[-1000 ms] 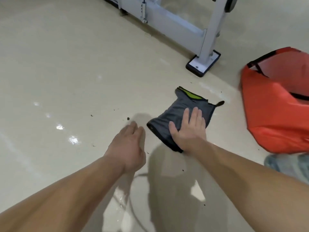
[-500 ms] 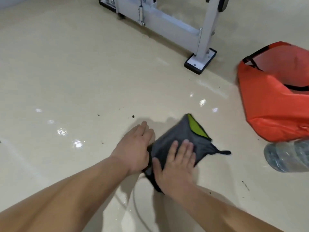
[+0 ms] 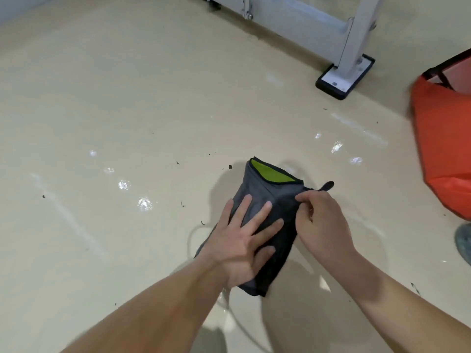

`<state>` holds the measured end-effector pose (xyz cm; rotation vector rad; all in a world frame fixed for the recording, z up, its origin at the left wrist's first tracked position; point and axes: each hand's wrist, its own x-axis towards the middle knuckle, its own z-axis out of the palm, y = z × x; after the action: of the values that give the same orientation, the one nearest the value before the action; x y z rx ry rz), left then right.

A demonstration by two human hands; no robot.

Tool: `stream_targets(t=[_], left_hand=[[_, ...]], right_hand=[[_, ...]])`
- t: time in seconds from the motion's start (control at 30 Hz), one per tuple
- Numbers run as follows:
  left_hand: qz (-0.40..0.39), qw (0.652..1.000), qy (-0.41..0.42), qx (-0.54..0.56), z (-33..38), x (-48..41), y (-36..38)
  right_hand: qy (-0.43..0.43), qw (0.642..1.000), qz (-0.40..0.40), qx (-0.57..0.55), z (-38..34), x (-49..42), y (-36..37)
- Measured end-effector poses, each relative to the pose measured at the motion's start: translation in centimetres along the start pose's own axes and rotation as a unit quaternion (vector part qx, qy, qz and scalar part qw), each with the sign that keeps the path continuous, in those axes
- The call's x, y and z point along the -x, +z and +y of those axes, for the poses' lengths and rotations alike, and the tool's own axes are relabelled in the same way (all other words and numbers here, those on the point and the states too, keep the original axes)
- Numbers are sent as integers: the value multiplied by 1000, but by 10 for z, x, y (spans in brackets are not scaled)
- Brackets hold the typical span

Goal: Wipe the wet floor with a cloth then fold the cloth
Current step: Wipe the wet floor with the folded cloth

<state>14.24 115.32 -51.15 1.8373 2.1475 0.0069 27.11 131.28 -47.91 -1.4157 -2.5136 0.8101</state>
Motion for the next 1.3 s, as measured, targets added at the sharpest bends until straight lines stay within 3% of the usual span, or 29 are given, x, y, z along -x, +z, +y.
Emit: stream_targets(t=[0.07, 0.2, 0.27, 0.43, 0.57, 0.67, 0.83, 1.1, 1.2, 1.3], left_hand=[[-19, 999, -29, -11, -24, 4, -3], [-16, 979, -199, -43, -78, 38, -7], [-12, 970, -234, -69, -87, 54, -11], [-5, 980, -184, -73, -89, 60, -26], [18, 994, -110, -1, -83, 38, -31], [2, 996, -89, 13, -70, 24, -17], [37, 998, 3, -50, -55, 0, -10], [10, 998, -50, -23, -21, -21, -3], [23, 998, -50, -6, -44, -17, -6], [8, 989, -144, -33, -100, 3, -13]], right_hand=[[-17, 1000, -9, -21, -11, -3, 7], [-76, 996, -24, -35, -53, -7, 34], [-112, 993, -32, -25, -80, -11, 48], [-58, 994, -62, -68, -120, -11, 77], [90, 973, -119, -178, -120, -19, 63], [135, 957, -164, -197, -114, -31, 51], [139, 979, -76, -127, -71, -39, 23], [129, 984, -17, -118, -33, -40, 11], [108, 985, -17, -132, -48, -43, 15], [87, 986, -51, -134, -71, -41, 25]])
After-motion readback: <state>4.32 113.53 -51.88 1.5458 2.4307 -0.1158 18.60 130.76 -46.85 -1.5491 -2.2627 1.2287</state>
